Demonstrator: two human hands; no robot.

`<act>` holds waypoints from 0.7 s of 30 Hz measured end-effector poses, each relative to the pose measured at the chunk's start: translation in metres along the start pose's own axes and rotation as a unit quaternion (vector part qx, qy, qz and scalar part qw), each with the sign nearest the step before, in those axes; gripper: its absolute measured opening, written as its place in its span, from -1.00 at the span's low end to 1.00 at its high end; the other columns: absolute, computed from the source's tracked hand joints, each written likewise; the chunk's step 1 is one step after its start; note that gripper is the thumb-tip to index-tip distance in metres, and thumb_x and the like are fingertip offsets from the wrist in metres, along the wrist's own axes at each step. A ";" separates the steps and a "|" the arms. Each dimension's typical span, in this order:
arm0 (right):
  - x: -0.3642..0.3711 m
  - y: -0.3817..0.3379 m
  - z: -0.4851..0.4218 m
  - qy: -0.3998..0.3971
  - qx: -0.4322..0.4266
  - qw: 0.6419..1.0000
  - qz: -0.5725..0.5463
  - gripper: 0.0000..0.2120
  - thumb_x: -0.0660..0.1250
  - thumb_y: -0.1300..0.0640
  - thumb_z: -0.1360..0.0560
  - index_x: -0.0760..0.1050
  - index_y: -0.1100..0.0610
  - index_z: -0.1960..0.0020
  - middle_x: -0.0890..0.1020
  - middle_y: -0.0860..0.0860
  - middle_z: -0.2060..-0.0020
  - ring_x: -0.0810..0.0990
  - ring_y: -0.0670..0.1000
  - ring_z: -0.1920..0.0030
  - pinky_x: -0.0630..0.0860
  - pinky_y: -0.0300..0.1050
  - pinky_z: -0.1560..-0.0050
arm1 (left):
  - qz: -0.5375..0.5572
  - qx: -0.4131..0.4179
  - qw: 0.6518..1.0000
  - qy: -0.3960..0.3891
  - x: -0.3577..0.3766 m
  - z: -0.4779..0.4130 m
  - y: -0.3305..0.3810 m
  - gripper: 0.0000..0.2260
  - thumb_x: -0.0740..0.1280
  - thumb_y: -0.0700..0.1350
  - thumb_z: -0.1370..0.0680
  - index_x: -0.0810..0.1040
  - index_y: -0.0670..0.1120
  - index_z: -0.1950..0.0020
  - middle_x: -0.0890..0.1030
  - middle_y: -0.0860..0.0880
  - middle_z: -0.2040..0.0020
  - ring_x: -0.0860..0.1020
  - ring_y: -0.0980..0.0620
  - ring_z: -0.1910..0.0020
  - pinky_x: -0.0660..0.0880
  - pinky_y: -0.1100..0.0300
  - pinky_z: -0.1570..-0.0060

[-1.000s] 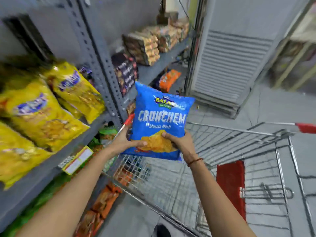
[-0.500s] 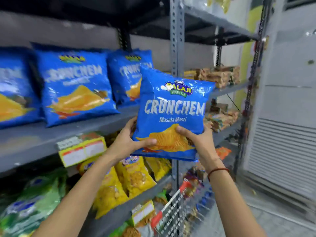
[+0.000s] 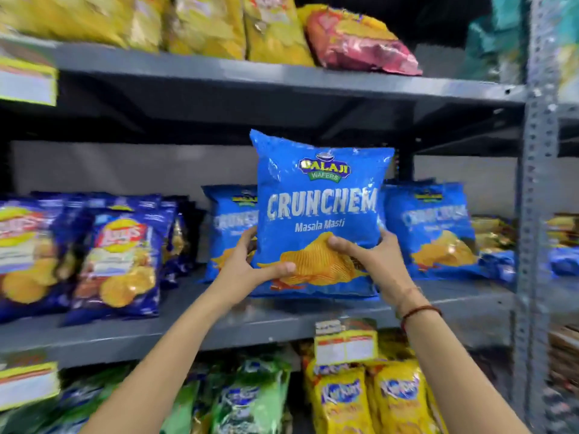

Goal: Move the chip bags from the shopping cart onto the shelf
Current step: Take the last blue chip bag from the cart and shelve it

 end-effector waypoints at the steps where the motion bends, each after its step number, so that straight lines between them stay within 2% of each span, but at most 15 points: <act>1: 0.014 0.004 -0.007 -0.013 0.004 1.000 -0.002 -0.76 0.53 0.27 -0.29 0.57 0.03 0.14 0.72 -0.16 0.30 0.68 -0.20 0.24 0.60 -0.31 0.24 | 0.002 -0.003 1.000 0.017 -0.013 0.002 -0.002 -0.16 0.57 0.08 -0.13 0.32 0.01 -0.34 0.54 0.07 -0.23 0.53 0.26 -0.15 0.50 0.40 0.00; 4: 0.052 0.020 -0.024 -0.033 0.009 0.999 -0.010 -0.73 0.55 0.23 -0.27 0.57 0.05 0.11 0.70 -0.09 0.19 0.67 -0.18 0.21 0.62 -0.29 0.16 | 0.010 -0.011 0.998 0.067 -0.045 0.005 -0.010 -0.28 0.58 -0.14 -0.24 0.31 -0.05 -0.31 0.55 0.08 -0.15 0.57 0.35 0.02 0.51 0.45 0.13; 5: 0.063 0.025 -0.029 -0.039 0.009 0.999 -0.013 -0.72 0.55 0.23 -0.27 0.57 0.06 0.08 0.70 -0.05 0.15 0.68 -0.16 0.18 0.62 -0.27 0.14 | 0.010 -0.016 0.997 0.080 -0.053 0.007 -0.011 -0.28 0.59 -0.14 -0.23 0.31 -0.03 -0.30 0.54 0.09 -0.14 0.57 0.33 0.02 0.51 0.44 0.13; 7: 0.085 0.035 -0.037 -0.058 0.009 0.998 -0.011 -0.67 0.56 0.21 -0.27 0.58 0.08 0.01 0.71 0.01 0.07 0.68 -0.07 0.08 0.63 -0.18 0.04 | 0.008 -0.026 0.993 0.114 -0.069 0.008 -0.017 -0.18 0.57 -0.01 -0.11 0.30 -0.01 -0.29 0.54 0.08 -0.16 0.55 0.23 -0.06 0.54 0.41 0.08; 10: 0.108 0.053 -0.044 -0.069 0.003 0.998 0.003 -0.68 0.57 0.16 -0.25 0.59 0.01 0.04 0.71 -0.06 0.09 0.68 -0.13 0.08 0.61 -0.20 -0.01 | -0.005 -0.051 0.987 0.154 -0.082 0.010 -0.033 -0.16 0.56 -0.03 -0.09 0.31 -0.06 -0.31 0.54 0.00 -0.16 0.54 0.14 -0.06 0.55 0.35 0.10; 12: 0.116 0.067 -0.044 -0.060 0.001 0.998 0.019 -0.69 0.57 0.14 -0.25 0.58 -0.03 0.06 0.70 -0.09 0.11 0.67 -0.13 0.09 0.61 -0.18 -0.04 | -0.017 -0.080 0.984 0.157 -0.084 0.011 -0.045 -0.17 0.56 -0.08 -0.15 0.29 -0.09 -0.35 0.54 -0.02 -0.15 0.55 0.10 -0.05 0.53 0.33 0.15; 16: 0.122 0.085 -0.041 -0.033 0.009 0.999 0.041 -0.72 0.57 0.04 -0.26 0.58 -0.07 0.08 0.69 -0.13 0.12 0.65 -0.09 0.02 0.58 -0.06 -0.09 | -0.029 -0.118 0.983 0.134 -0.085 0.005 -0.065 -0.36 0.52 -0.25 -0.33 0.31 -0.08 -0.34 0.59 0.04 -0.05 0.59 0.11 0.05 0.54 0.35 0.28; 19: 0.124 0.088 -0.044 -0.036 -0.006 0.996 0.085 -0.66 0.53 -0.05 -0.29 0.54 -0.05 -0.02 0.67 -0.12 0.07 0.62 -0.06 -0.01 0.56 -0.03 -0.13 | -0.038 -0.132 0.983 0.123 -0.086 0.000 -0.072 -0.37 0.51 -0.22 -0.35 0.31 -0.05 -0.33 0.60 0.06 -0.03 0.61 0.12 0.05 0.53 0.35 0.27; 21: 0.125 0.091 -0.046 -0.032 -0.009 0.992 0.121 -0.52 0.49 -0.13 -0.31 0.50 0.04 -0.15 0.67 -0.05 0.06 0.62 -0.01 0.05 0.57 -0.06 -0.06 | -0.051 -0.136 0.981 0.125 -0.087 -0.003 -0.075 -0.38 0.51 -0.18 -0.36 0.30 -0.04 -0.33 0.60 0.08 -0.02 0.60 0.15 0.07 0.51 0.38 0.28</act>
Point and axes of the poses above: each hand's wrist, its own z-axis away from the middle knuckle, its own x-axis out of the palm, y = z × x, the point moved 3 cm from there along -z, towards the middle knuckle
